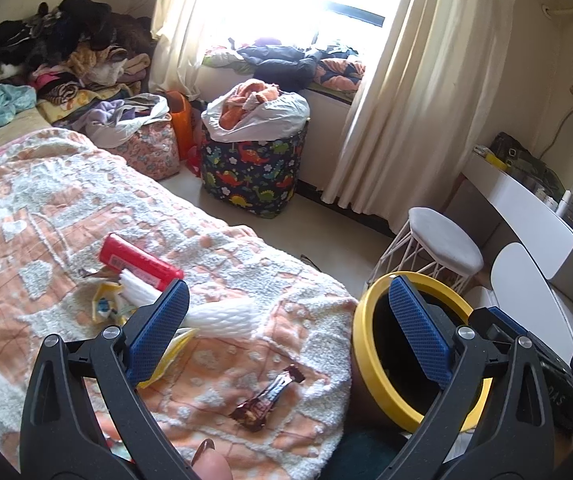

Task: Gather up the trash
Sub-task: 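Move both open tools back to the trash on the bed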

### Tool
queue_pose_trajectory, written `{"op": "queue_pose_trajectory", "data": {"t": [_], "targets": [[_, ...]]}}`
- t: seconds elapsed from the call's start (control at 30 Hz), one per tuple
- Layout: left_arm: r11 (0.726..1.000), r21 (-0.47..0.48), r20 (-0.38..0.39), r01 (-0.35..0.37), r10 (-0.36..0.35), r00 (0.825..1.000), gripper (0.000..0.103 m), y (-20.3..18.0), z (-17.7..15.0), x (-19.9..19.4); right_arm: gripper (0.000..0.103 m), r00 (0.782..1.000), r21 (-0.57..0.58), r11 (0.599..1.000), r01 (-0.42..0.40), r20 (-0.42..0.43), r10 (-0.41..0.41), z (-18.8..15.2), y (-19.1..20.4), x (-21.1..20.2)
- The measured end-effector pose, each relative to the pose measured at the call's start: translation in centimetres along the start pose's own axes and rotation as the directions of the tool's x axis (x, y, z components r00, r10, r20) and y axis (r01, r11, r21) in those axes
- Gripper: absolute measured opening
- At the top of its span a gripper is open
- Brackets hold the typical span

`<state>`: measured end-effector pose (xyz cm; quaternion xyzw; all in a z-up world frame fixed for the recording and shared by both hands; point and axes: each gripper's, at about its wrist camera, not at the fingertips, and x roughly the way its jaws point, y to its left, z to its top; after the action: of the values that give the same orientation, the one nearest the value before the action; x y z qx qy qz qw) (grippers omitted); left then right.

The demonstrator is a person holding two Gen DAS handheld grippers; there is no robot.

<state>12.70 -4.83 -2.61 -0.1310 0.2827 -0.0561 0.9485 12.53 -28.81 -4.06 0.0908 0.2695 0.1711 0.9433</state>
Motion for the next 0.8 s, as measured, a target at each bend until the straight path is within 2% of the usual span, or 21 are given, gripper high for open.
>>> {"op": "queue_pose_trajectory", "data": {"t": [0.33,0.8], "targets": [[0.999,-0.022,0.007,-0.048,0.048,0.999,0.092,2.9,-0.2,-0.8,0.085,0.995,-0.071,0.996,-0.052,-0.086,0.045,-1.4,4.2,2.5],[0.989,-0.073,-0.008,-0.129,0.129,0.992,0.092,7.5,-0.8,-1.4,0.085,0.973,-0.175,0.978,-0.113,-0.218,0.074,-4.0,9.5,5.8]]}}
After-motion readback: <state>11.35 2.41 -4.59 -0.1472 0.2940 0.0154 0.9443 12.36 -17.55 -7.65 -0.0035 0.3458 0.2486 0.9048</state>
